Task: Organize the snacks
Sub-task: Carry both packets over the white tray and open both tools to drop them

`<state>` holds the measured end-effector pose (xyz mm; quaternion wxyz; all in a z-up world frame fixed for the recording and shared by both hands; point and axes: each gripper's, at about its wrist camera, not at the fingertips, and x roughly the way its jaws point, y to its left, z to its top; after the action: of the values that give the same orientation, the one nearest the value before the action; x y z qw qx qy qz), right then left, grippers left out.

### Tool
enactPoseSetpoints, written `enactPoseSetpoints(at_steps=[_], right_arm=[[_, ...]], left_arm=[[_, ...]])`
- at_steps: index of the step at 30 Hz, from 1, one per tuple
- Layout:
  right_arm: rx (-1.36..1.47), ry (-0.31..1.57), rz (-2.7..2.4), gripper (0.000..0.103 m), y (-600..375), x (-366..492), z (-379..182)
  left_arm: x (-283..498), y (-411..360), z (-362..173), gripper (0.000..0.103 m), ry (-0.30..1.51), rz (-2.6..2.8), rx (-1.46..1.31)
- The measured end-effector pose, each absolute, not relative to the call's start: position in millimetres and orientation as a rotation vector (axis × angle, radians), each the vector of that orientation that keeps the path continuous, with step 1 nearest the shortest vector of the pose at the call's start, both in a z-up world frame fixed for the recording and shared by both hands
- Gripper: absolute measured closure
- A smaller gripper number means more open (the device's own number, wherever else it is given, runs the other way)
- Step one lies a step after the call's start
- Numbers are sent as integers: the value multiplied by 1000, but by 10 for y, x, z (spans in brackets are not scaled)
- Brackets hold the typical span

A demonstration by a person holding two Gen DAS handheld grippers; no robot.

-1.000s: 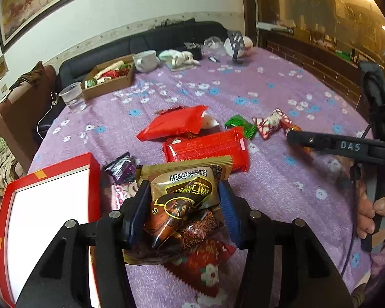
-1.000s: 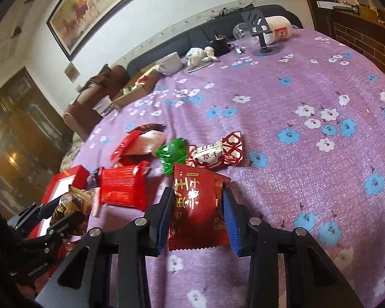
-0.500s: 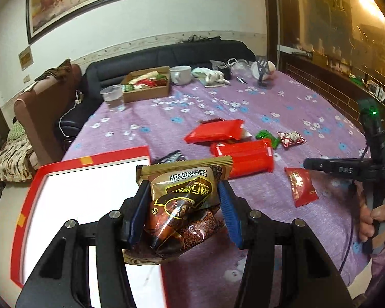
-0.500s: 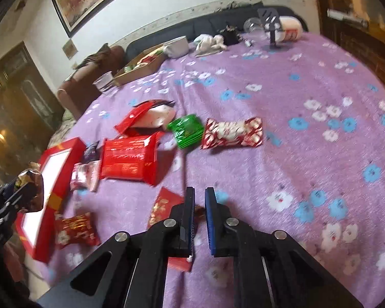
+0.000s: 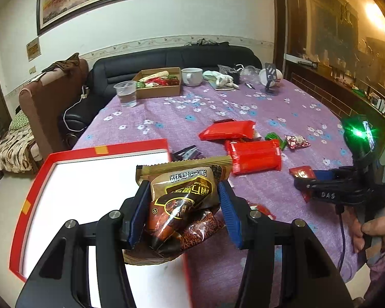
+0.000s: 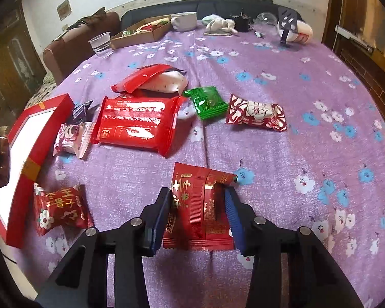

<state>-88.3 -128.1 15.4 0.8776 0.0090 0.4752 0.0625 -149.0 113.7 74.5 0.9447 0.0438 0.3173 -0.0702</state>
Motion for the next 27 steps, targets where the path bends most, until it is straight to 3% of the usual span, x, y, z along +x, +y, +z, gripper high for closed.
enactPoseSetpoints(at_steps=[13, 27], right_arm=[[265, 876, 461, 64, -834, -1025, 610], [181, 875, 802, 64, 752, -1222, 534]], left_arm=[[-1662, 1749, 698, 51, 617, 21, 51], [-1785, 2272, 405, 51, 682, 147, 40]])
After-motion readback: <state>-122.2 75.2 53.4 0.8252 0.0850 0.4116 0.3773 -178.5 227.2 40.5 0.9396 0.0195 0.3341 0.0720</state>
